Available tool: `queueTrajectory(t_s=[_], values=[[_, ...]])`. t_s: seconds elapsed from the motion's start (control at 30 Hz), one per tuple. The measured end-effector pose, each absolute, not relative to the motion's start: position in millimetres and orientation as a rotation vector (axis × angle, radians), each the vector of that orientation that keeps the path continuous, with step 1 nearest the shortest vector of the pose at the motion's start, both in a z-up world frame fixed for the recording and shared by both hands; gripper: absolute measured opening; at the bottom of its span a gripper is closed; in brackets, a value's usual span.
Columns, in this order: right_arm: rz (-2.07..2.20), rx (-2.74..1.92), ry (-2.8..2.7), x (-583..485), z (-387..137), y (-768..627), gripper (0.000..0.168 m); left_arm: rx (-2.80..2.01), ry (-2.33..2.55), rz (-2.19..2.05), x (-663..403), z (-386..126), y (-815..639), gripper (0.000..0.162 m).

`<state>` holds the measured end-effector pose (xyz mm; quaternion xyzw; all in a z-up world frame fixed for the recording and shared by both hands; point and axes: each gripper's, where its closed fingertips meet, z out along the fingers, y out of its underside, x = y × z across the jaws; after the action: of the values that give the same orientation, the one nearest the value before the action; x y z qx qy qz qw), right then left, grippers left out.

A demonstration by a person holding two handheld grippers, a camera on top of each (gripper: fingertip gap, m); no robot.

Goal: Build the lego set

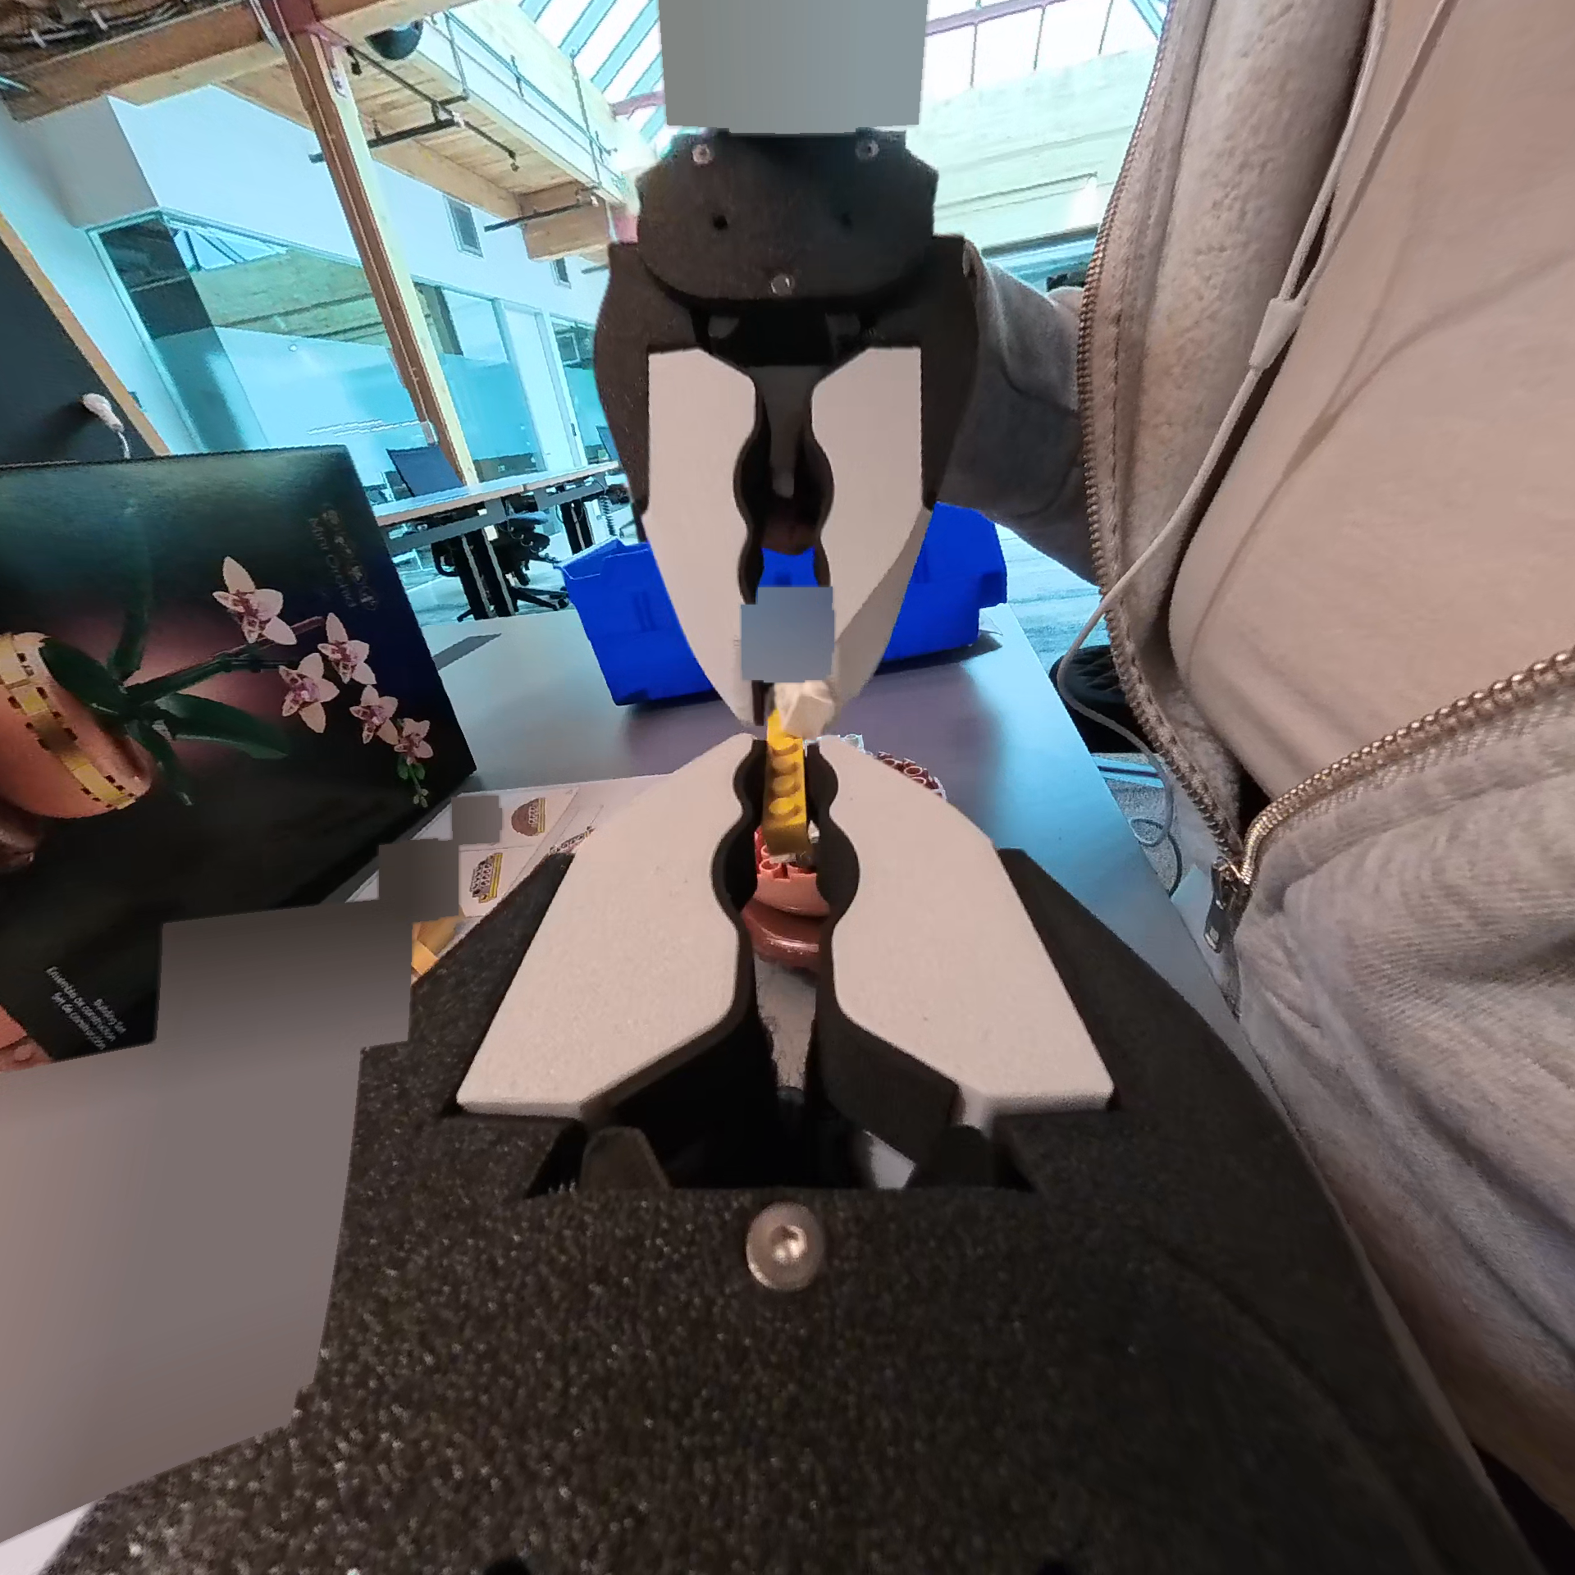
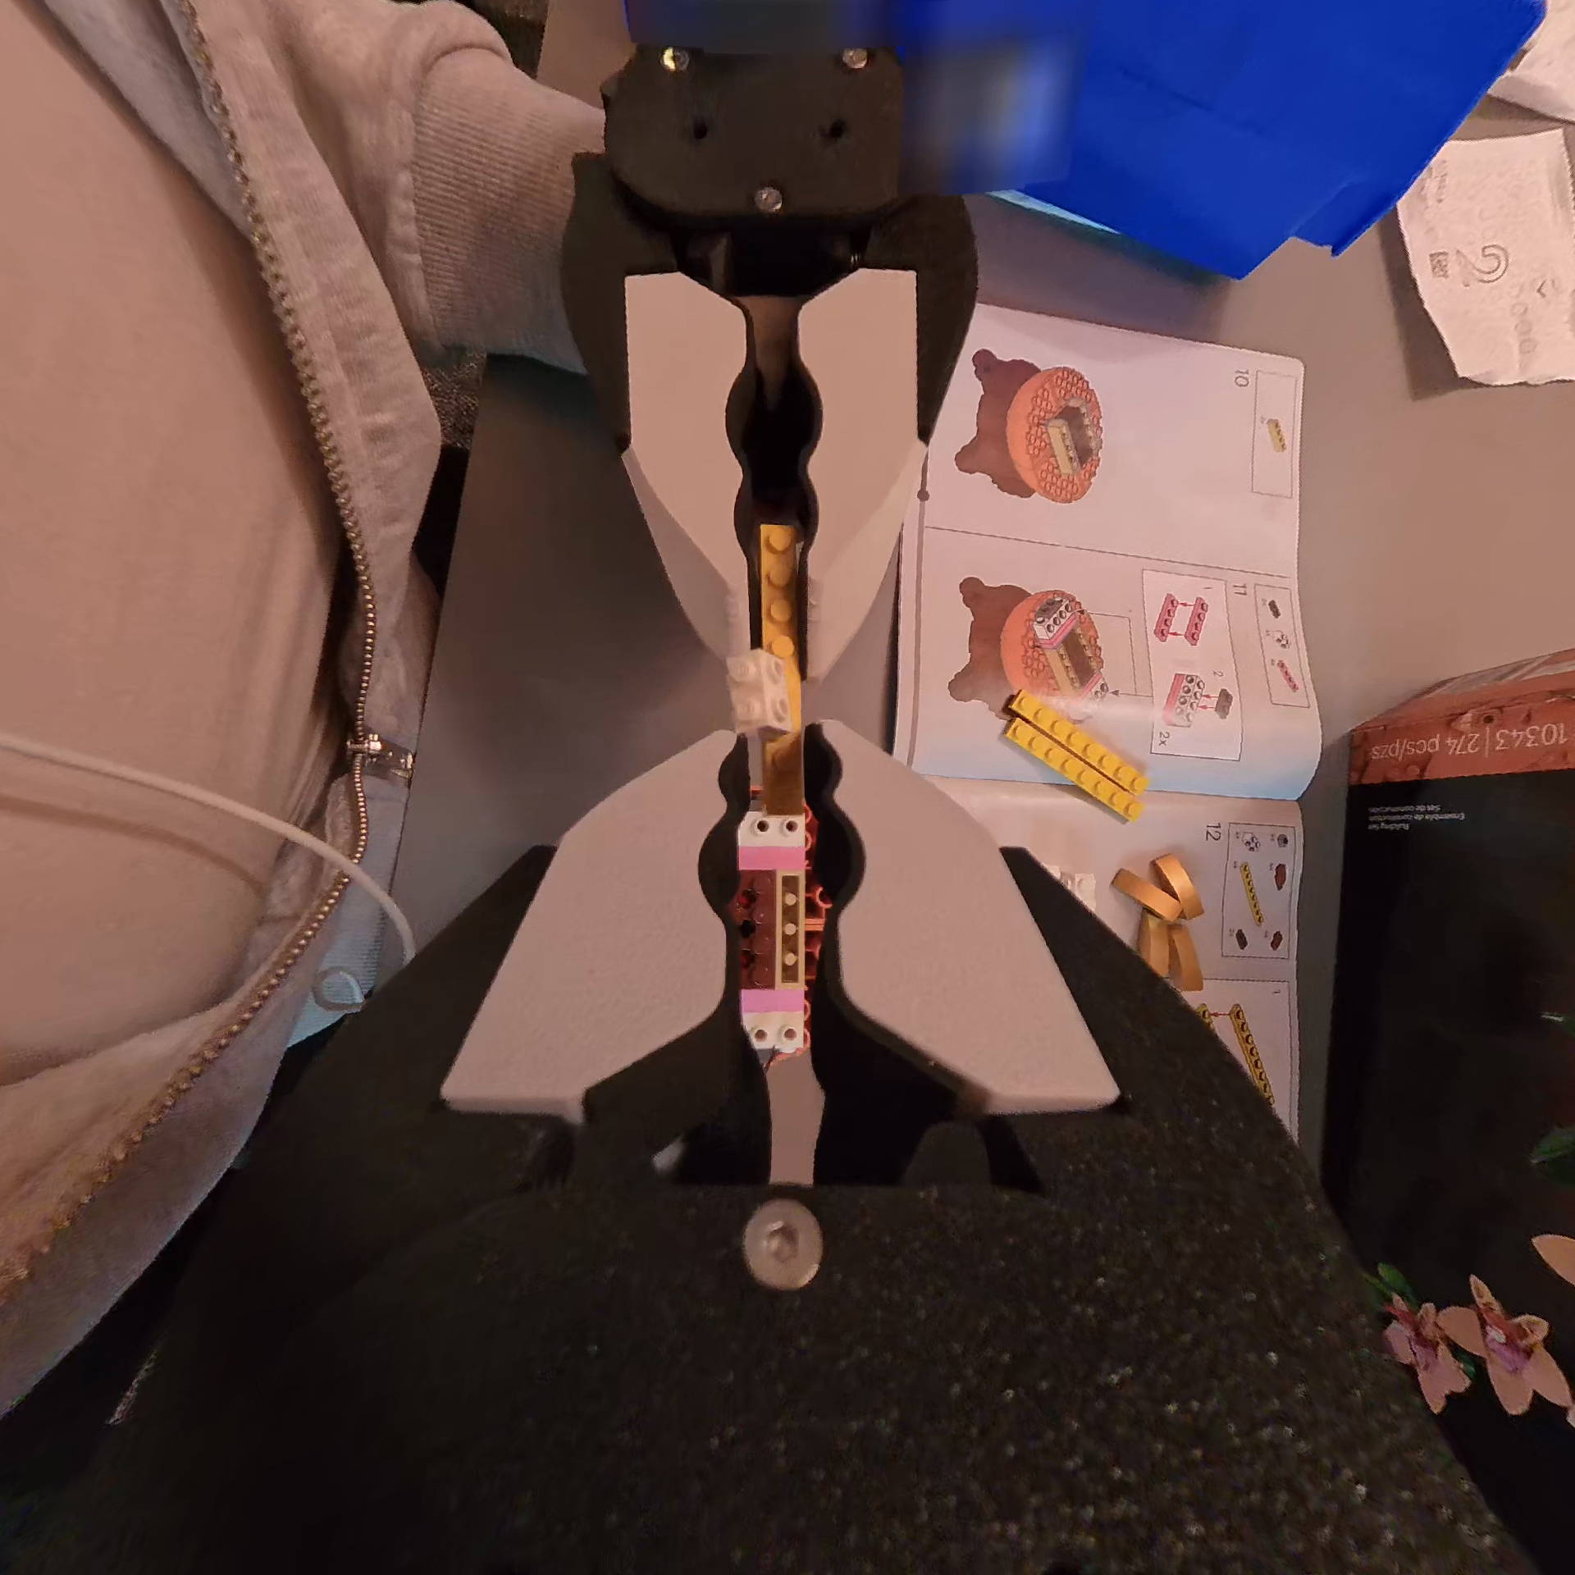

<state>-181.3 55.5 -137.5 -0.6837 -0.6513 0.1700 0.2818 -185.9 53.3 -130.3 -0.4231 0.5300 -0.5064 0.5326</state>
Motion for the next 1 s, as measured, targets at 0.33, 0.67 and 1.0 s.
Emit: queueTrajectory(t_s=[0.33, 0.67, 1.0], values=[[0.495, -1.842, -1.691, -182.4, -135.8, 57.2, 0.011, -1.009, 1.263, -1.211, -186.0, -130.1, 53.3, 0.008], [0.597, -1.901, -1.580, -183.9, -133.3, 59.5, 0.010, -1.043, 1.220, -1.269, -188.3, -127.5, 56.7, 0.008], [0.661, -1.970, -1.473, -185.7, -132.1, 64.3, 0.009, -1.068, 1.186, -1.291, -189.2, -126.1, 60.8, 0.008]])
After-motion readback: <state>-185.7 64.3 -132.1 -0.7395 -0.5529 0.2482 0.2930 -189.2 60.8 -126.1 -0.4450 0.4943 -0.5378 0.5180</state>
